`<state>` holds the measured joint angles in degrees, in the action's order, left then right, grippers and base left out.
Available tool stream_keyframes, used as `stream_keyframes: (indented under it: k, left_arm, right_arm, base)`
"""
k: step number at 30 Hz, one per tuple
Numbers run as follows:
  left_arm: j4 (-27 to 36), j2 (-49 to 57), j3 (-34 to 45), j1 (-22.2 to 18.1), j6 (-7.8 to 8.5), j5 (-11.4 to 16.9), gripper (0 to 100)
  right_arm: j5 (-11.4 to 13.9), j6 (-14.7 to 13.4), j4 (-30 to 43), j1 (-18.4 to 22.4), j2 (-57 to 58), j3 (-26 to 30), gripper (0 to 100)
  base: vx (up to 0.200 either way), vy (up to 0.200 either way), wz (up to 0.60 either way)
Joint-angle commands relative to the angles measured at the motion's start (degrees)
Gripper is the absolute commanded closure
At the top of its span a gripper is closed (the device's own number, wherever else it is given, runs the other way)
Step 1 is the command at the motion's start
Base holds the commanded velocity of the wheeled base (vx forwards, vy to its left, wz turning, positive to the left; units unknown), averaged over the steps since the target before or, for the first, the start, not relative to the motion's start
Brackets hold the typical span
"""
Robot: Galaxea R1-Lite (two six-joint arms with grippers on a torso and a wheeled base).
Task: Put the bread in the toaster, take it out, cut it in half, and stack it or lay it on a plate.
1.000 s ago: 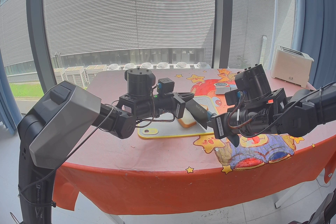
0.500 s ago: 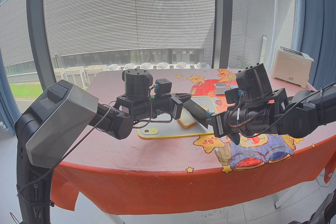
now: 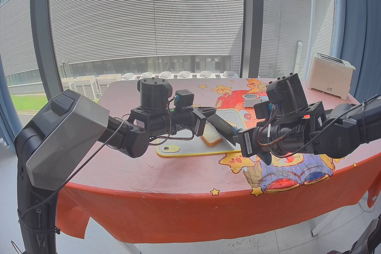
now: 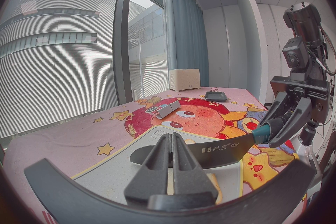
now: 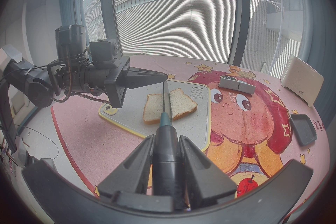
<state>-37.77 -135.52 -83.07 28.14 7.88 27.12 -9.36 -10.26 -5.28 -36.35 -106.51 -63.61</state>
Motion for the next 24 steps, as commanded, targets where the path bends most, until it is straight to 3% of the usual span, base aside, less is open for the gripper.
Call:
stream_keyframes:
  k: [1,7,24]
  left_arm:
    - [-0.4,0.6,0.8,-0.1,0.04,-0.1,100]
    - [-0.5,3.6,4.7,0.3,0.04,-0.1,100]
    - [-0.1,8.4,3.3,-2.7,-0.84,-0.4,100]
  right_arm:
    - [0.0,0.0,0.4,-0.2,0.2,0.4,100]
    - [0.0,0.1,0.4,-0.1,2.4,1.1,100]
    - [0.3,-0.2,-0.3,-1.0,1.7,1.0,100]
  base:
    - [0.000,0.000,0.00]
    - [0.000,0.000,0.00]
    - [0.000,0.000,0.00]
